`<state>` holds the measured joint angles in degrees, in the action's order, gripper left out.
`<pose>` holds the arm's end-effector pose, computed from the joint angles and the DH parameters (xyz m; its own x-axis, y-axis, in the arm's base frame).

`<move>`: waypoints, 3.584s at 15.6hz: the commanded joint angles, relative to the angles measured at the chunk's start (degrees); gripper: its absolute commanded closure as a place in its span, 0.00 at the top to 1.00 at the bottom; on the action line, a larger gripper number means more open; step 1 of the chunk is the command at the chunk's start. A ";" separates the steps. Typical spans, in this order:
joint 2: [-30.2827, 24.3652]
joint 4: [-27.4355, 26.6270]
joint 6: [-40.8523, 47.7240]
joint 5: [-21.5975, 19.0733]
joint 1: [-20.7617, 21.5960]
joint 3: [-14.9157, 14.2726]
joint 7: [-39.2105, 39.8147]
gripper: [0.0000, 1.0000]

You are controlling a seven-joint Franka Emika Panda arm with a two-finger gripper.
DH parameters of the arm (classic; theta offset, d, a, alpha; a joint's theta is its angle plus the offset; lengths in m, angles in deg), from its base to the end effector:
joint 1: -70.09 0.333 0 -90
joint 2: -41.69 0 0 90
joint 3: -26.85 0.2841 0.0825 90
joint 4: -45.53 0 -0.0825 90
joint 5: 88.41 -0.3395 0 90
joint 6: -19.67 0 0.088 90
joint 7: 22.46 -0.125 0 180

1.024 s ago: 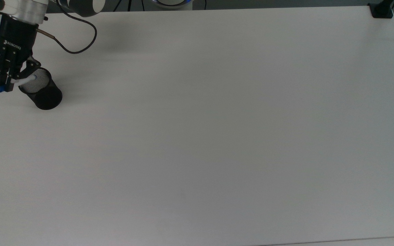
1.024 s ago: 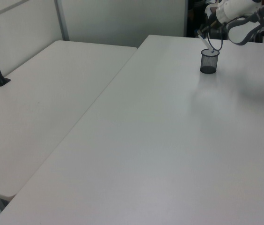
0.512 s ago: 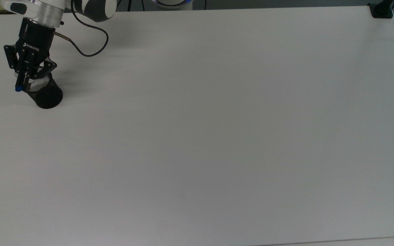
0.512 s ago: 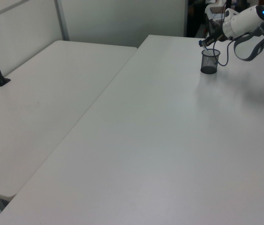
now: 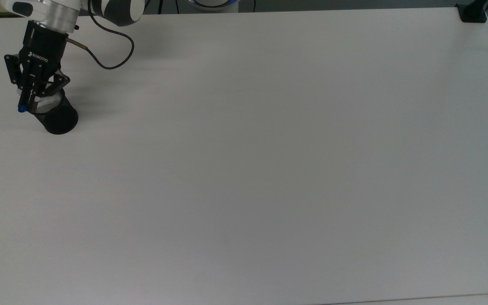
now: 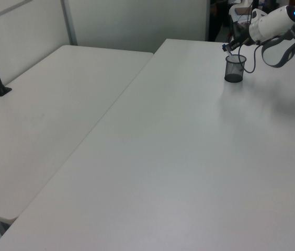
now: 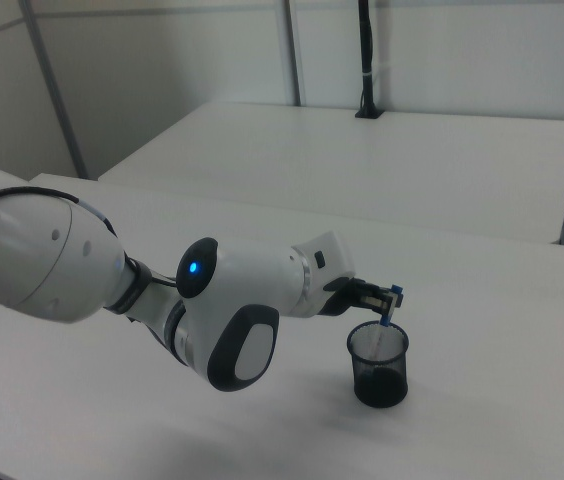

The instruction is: Insert the marker

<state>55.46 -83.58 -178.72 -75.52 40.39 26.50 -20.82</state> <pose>0.5062 -0.2610 0.3682 0.5896 -0.0629 0.8053 -0.3172 -0.9349 0.1592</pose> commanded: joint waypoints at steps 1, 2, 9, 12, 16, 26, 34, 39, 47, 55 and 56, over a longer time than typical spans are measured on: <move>-2.16 -0.35 -0.94 -0.33 0.25 -0.01 -2.95 1.00; -2.42 -0.26 -0.94 -0.33 0.34 -0.01 -3.13 1.00; -2.60 0.00 -0.86 -0.42 0.34 -0.01 -3.22 1.00; -3.22 0.18 -0.42 -0.42 0.60 0.08 -3.31 1.00; -5.41 3.16 5.11 -0.50 1.13 0.70 -6.73 1.00; -8.84 14.31 30.05 -0.77 6.22 0.96 -18.50 1.00; -11.83 25.56 66.42 -2.25 12.90 3.32 -30.38 1.00; -12.88 31.81 86.22 -8.24 19.13 3.34 -30.56 1.00; -15.08 31.47 91.34 -11.23 31.89 -5.81 -19.87 1.00; -17.90 30.76 91.34 -11.40 29.43 -6.07 -8.76 1.00; -17.81 30.76 91.34 -11.40 29.17 -5.90 -8.76 1.00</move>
<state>39.38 -51.85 -88.57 -85.47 70.11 20.77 -31.60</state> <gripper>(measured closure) 0.000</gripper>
